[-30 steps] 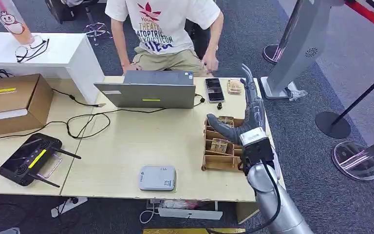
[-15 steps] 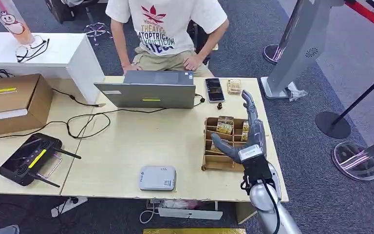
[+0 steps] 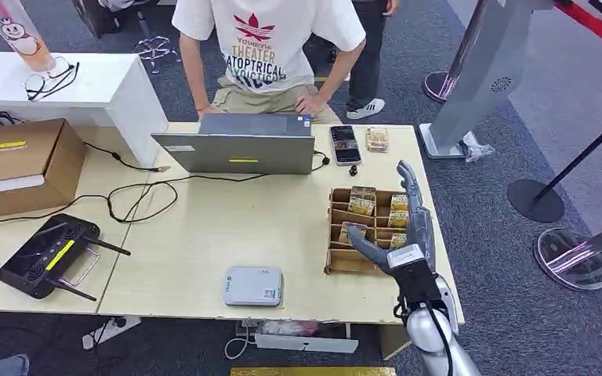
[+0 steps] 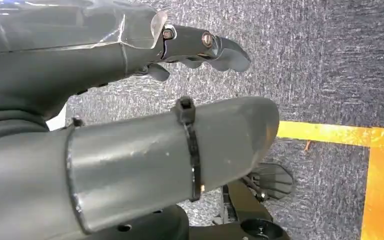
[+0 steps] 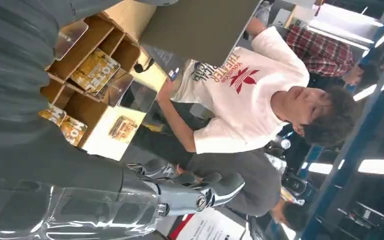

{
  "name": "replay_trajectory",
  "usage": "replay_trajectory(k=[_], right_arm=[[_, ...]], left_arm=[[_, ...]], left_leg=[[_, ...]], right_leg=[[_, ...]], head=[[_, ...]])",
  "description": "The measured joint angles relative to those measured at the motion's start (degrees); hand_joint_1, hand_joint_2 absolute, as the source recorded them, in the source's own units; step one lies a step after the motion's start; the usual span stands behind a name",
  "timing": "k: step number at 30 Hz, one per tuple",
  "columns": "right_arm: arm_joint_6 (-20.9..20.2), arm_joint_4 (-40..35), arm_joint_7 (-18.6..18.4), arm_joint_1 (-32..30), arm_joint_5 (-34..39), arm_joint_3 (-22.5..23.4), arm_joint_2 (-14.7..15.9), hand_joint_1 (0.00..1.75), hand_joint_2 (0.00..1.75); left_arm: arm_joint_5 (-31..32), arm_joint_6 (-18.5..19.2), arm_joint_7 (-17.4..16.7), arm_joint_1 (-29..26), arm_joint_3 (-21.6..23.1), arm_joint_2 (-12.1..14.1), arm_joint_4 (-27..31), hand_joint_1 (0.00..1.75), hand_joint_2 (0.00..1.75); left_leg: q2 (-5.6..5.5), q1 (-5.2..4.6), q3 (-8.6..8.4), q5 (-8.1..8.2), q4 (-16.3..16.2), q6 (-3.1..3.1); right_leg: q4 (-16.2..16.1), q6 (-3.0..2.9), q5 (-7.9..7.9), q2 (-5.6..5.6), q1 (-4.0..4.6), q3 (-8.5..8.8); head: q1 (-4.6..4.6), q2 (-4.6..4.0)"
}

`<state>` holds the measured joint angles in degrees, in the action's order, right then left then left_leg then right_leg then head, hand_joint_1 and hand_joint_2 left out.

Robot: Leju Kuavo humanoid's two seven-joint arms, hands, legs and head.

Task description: Pass the card to the sensor for recognition and then transmit it.

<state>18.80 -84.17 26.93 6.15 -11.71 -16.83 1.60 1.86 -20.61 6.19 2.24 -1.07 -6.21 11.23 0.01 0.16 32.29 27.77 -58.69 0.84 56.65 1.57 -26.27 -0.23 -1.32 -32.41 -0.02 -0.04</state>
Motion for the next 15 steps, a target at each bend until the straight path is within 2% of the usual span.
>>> replay_trajectory(k=[13,15], right_arm=[[0.0,-0.1,0.0,-0.3,-0.2,0.6,0.0,0.0,1.75],[0.2,-0.1,-0.1,-0.3,-0.4,0.6,0.0,0.09,1.75]], left_arm=[[0.0,0.0,0.0,0.0,-0.5,0.0,0.0,0.0,0.0],[0.0,0.0,0.0,0.0,-0.5,0.0,0.0,0.0,0.0]], left_leg=[[0.0,0.0,0.0,0.0,0.0,0.0],[0.0,0.0,0.0,0.0,0.0,0.0]], right_leg=[[0.0,0.0,0.0,0.0,0.0,-0.01],[0.0,0.0,0.0,0.0,0.0,-0.01]], head=[[-0.02,0.0],[-0.02,0.0]])
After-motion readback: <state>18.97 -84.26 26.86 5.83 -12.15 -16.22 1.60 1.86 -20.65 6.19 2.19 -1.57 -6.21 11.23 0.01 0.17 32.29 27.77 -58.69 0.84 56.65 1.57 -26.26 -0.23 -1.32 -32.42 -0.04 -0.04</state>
